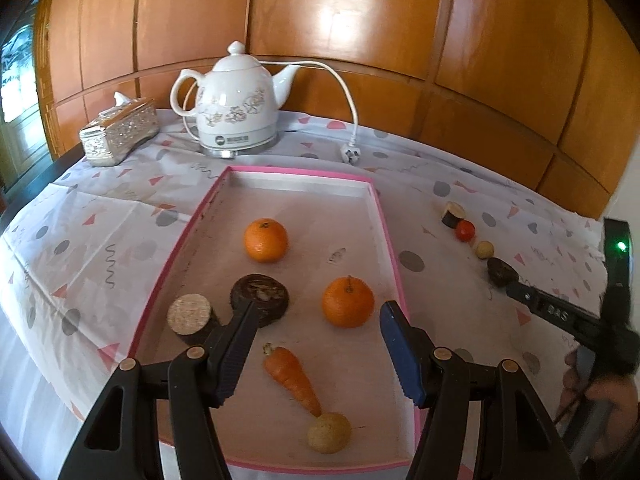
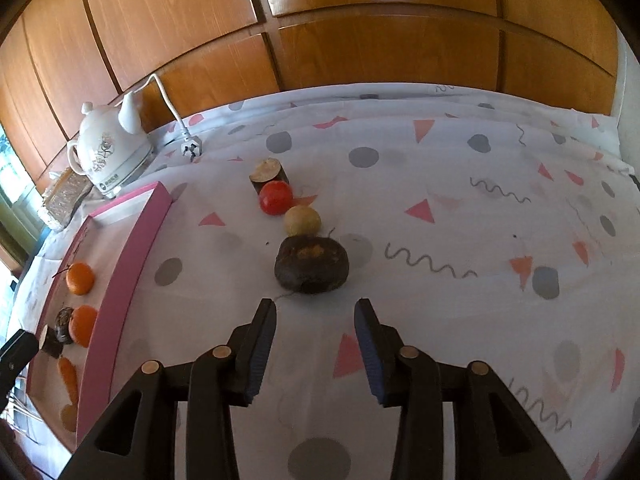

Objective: Organize fruits
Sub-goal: 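Grasp the dark round beet with the right tool, then grasp the small tan ball with the left tool while the right tool holds the beet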

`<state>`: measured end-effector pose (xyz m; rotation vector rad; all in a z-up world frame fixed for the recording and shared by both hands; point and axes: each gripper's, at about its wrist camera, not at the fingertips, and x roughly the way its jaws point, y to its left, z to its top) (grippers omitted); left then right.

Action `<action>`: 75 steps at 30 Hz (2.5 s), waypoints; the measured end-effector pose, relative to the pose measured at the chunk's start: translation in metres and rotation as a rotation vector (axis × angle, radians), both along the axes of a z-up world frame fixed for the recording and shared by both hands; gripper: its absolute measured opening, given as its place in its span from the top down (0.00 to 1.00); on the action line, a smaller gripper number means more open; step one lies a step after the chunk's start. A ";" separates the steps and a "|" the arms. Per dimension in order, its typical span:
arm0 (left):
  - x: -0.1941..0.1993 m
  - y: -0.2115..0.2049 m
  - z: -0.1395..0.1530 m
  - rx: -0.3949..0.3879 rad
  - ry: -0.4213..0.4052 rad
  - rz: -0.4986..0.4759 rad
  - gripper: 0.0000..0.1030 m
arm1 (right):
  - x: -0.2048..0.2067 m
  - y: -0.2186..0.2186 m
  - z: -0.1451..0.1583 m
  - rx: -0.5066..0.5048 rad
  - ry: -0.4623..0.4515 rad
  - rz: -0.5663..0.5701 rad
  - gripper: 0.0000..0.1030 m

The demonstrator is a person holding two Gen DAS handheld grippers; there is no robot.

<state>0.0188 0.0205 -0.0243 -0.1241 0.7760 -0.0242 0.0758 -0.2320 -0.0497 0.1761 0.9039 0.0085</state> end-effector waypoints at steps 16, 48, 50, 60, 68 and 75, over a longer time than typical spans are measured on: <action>0.022 -0.026 0.003 -0.023 0.009 -0.045 0.38 | 0.035 0.007 -0.014 -0.017 0.024 0.010 0.48; 0.100 -0.136 -0.026 -0.028 0.102 -0.257 0.52 | 0.031 -0.028 -0.017 -0.114 0.004 -0.049 0.55; 0.107 -0.141 -0.029 -0.034 0.116 -0.259 0.54 | 0.034 -0.031 -0.017 -0.116 0.006 -0.051 0.55; 0.128 -0.165 -0.041 -0.054 0.154 -0.264 0.54 | 0.042 -0.042 -0.018 -0.123 0.006 -0.038 0.54; 0.141 -0.178 -0.039 -0.082 0.146 -0.259 0.55 | 0.057 -0.051 -0.019 -0.129 0.003 -0.044 0.55; 0.154 -0.191 -0.042 -0.085 0.147 -0.257 0.55 | 0.059 -0.060 -0.019 -0.121 0.000 -0.051 0.55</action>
